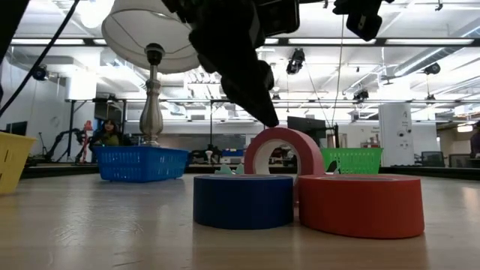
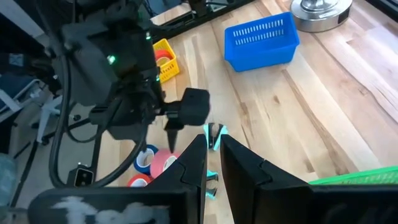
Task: Pick and place Stapler, Stapler remover, tape
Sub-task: Put the pink tape into the yellow bin
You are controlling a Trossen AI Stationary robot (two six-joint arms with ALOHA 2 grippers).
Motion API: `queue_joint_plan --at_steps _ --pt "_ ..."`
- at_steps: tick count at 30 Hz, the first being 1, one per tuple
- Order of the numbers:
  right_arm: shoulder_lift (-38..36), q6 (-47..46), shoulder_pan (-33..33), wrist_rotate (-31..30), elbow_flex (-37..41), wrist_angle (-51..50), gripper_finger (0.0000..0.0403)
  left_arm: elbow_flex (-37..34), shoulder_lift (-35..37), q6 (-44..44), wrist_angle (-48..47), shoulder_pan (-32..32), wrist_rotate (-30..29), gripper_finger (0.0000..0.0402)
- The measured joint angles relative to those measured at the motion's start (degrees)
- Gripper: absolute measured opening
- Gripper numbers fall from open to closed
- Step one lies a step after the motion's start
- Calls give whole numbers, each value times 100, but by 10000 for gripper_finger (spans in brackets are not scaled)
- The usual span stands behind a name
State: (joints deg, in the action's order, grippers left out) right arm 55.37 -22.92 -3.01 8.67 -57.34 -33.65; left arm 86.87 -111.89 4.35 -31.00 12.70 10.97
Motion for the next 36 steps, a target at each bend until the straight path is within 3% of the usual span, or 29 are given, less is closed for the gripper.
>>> queue_joint_plan --at_steps 14,17,23,26,30,36 --pt "-2 42 0 -28 4 3 43 -4 -393 -241 420 91 -103 240" --pt "-2 39 0 -90 4 3 44 -4 -390 -220 419 93 -77 210" --pt "-2 39 0 -136 4 4 43 0 -463 -340 455 97 224 114" --pt "-2 34 0 -136 4 4 44 0 -480 -300 457 97 283 103" --pt "-4 -26 0 -136 4 5 43 0 -432 287 374 92 316 103" --pt "-3 -19 0 -282 4 179 43 -11 -81 2148 -254 14 322 111"
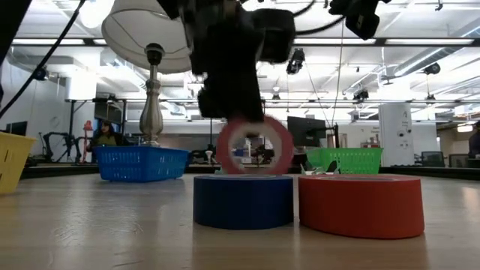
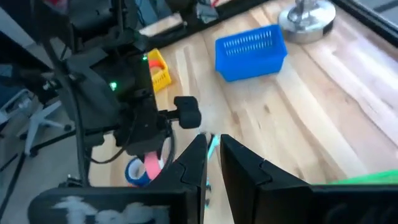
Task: Pick and place Stapler, Stapler remover, tape
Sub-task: Put the pink tape into the yellow bin
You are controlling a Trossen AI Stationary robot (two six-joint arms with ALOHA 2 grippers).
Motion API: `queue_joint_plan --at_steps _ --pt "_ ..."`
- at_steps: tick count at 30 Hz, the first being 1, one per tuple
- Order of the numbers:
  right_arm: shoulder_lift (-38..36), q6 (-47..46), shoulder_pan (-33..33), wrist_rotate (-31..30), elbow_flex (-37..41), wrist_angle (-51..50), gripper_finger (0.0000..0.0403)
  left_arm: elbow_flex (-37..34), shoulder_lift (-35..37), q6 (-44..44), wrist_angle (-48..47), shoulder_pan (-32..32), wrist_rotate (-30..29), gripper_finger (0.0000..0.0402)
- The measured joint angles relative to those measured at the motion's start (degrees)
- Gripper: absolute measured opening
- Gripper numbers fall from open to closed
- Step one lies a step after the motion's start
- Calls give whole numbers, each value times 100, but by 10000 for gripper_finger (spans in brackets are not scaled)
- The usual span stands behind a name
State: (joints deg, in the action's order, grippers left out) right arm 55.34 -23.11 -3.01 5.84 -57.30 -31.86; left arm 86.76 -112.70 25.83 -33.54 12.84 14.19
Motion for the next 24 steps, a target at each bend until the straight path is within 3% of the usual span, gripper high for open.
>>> queue_joint_plan --at_steps 6,10,21,24 --pt "-10 136 -7 -11 0 392 43 -14 589 1296 -349 342 -639 108" --pt "-10 225 -13 -15 -2 518 43 -195 1063 2568 -714 773 -1516 108" --pt "-10 791 -15 -4 -7 869 43 -1060 2138 8943 -1769 3069 -4550 107" --pt "-10 902 -15 -2 -7 872 43 -1119 2220 10115 -2124 3626 -4892 106"
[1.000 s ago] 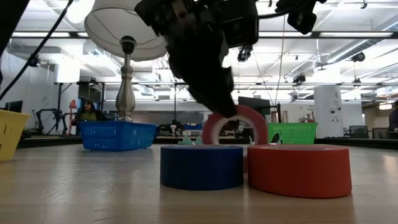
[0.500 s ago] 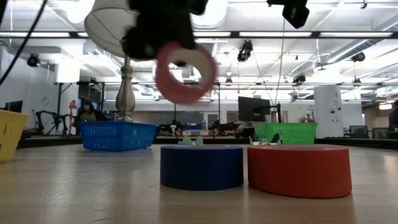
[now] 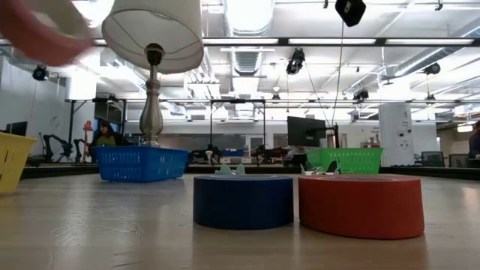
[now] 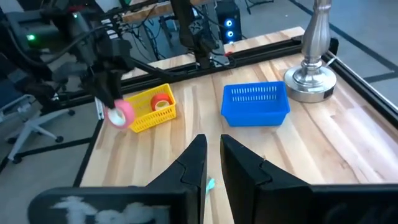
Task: Pick and place Stapler, Stapler remover, tape
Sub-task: Put the pink tape into the yellow bin
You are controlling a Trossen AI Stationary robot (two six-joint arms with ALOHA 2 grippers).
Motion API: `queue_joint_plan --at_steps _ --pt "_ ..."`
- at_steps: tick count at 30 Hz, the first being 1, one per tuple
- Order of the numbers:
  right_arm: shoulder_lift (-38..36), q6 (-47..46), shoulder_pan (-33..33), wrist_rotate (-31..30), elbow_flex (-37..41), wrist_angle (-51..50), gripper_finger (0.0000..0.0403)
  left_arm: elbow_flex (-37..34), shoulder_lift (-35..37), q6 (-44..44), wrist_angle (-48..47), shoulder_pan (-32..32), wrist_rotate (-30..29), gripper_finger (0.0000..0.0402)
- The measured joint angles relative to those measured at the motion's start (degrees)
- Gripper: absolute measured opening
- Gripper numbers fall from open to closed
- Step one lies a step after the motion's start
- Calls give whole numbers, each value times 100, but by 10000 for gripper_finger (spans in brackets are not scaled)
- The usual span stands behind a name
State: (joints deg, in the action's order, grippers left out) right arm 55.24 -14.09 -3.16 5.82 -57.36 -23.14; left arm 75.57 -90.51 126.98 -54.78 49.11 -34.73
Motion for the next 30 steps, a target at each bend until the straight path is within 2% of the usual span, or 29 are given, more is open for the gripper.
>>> queue_joint_plan --at_steps 3,7,15,19,23,27,30 --pt "0 119 0 0 0 -1 43 11 53 102 -209 249 468 110" --pt "0 163 0 3 0 -1 43 57 108 269 -834 270 977 110" --pt "0 118 -2 16 -4 -4 43 247 127 457 -2715 -90 1568 109" --pt "0 99 -2 16 -4 -4 43 81 78 249 -2686 -374 1580 111" --pt "0 72 -2 16 -4 -6 43 -185 -8 397 -2538 -405 1972 111" --pt "0 105 -2 16 -4 -17 43 -393 -41 376 -1887 -538 1514 113" --pt "2 121 -4 13 -4 -16 43 -478 -134 376 -1688 -614 1665 113"
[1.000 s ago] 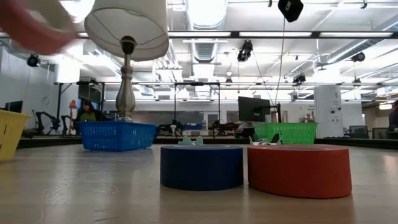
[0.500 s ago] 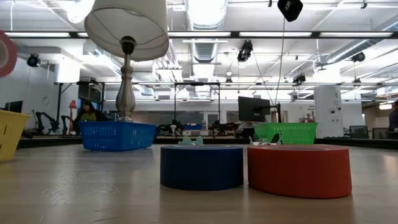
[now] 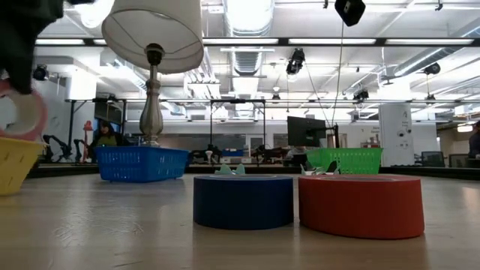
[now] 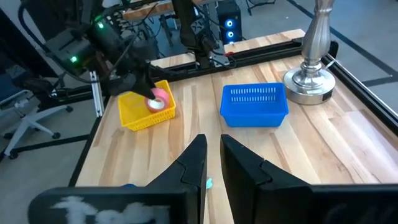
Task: Pick and place Stapler, Stapler remover, tape
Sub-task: Put the pink tape into the yellow bin
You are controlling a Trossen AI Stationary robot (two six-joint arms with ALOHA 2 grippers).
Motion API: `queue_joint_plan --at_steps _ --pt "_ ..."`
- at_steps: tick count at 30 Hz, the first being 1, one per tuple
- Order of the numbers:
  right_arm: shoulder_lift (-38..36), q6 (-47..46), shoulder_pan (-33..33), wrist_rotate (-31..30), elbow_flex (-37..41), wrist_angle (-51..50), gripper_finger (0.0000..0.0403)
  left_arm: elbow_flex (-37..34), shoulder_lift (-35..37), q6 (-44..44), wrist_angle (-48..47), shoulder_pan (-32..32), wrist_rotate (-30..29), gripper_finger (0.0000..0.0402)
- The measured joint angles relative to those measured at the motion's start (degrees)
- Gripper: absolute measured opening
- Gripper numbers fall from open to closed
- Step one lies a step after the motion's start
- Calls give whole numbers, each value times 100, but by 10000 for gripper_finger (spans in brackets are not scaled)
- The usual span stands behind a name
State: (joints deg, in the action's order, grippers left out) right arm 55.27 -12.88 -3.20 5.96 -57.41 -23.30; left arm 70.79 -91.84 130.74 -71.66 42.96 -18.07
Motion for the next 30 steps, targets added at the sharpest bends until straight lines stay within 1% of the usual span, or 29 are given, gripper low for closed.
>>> queue_joint_plan --at_steps 10,13,15,17,19,20,24,25,28,30 --pt "0 111 -20 -4 0 6 43 50 -99 -67 -34 -11 94 114" --pt "0 111 -20 -4 0 8 43 97 -99 -188 -269 25 457 114" --pt "0 117 -22 -5 0 8 43 52 -89 -243 -254 53 478 113" --pt "0 149 -22 -7 0 8 43 12 -84 -678 -228 56 680 113" --pt "0 152 -22 -7 0 9 43 -4 -93 -640 -424 50 1007 114" --pt "0 150 -22 -7 0 10 43 -16 -95 -520 -519 50 1059 115" --pt "0 190 -22 -13 0 8 43 -36 -99 -161 -543 53 1043 116" --pt "0 222 -22 -13 -1 10 43 -41 -99 -152 -494 50 937 116" --pt "0 238 -22 -13 -1 10 43 -42 -88 -231 28 32 348 116" --pt "0 239 -22 -15 0 8 43 -69 -89 -246 187 14 269 117"
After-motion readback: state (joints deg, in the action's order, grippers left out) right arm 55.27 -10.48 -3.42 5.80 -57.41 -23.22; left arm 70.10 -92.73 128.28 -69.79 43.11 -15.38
